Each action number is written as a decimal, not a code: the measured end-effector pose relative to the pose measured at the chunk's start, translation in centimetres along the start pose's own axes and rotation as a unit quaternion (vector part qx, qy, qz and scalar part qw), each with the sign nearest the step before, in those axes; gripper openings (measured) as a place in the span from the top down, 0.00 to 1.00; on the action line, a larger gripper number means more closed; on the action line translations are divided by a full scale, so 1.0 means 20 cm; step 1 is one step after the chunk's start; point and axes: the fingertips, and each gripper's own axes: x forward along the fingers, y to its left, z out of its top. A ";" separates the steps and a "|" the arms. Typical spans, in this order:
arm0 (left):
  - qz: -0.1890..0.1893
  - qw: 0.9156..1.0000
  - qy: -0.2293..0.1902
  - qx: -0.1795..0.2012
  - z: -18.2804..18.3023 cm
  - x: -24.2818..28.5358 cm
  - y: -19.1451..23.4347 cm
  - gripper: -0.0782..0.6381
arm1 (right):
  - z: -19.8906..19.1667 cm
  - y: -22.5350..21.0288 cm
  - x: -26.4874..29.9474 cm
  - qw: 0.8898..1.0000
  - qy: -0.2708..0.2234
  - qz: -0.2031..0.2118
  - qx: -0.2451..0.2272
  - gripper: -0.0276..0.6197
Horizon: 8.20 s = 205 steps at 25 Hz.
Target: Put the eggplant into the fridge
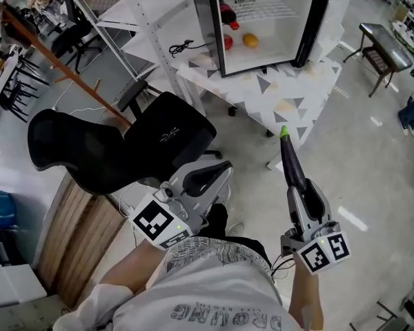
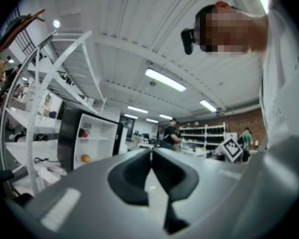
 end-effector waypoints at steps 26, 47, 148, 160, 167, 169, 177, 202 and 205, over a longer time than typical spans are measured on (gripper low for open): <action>-0.003 1.000 0.009 -0.023 -0.09 0.42 0.61 0.87 | 0.09 -0.32 0.62 1.000 0.019 -0.013 -0.005 0.69; -0.023 0.998 0.034 -0.048 -0.13 0.79 1.23 0.87 | 0.21 -0.56 1.24 0.998 0.042 -0.047 -0.008 0.69; 0.035 0.979 0.183 -0.088 -0.75 1.55 1.72 0.87 | -0.07 -2.06 2.88 0.970 0.137 -0.074 -0.189 0.68; 0.034 0.978 0.185 -0.090 -0.77 1.56 1.72 0.87 | -0.13 -2.10 2.89 0.963 0.160 -0.086 -0.201 0.68; 0.032 0.978 0.185 -0.088 -0.77 1.56 1.72 0.87 | -0.13 -2.12 2.89 0.964 0.161 -0.088 -0.193 0.68; 0.032 0.978 0.185 -0.088 -0.77 1.56 1.73 0.87 | -0.13 -2.12 2.89 0.965 0.160 -0.088 -0.190 0.67; 0.032 0.979 0.181 -0.088 -0.76 1.56 1.74 0.87 | -0.10 -2.10 2.90 0.967 0.151 -0.087 -0.184 0.66; 0.021 0.984 0.159 -0.081 -0.69 1.58 1.69 0.87 | 0.12 -1.94 2.73 0.969 0.112 -0.082 -0.206 0.73; 0.017 0.985 0.152 -0.077 -0.66 1.59 1.68 0.87 | 0.17 -1.88 2.69 0.966 0.107 -0.078 -0.224 0.76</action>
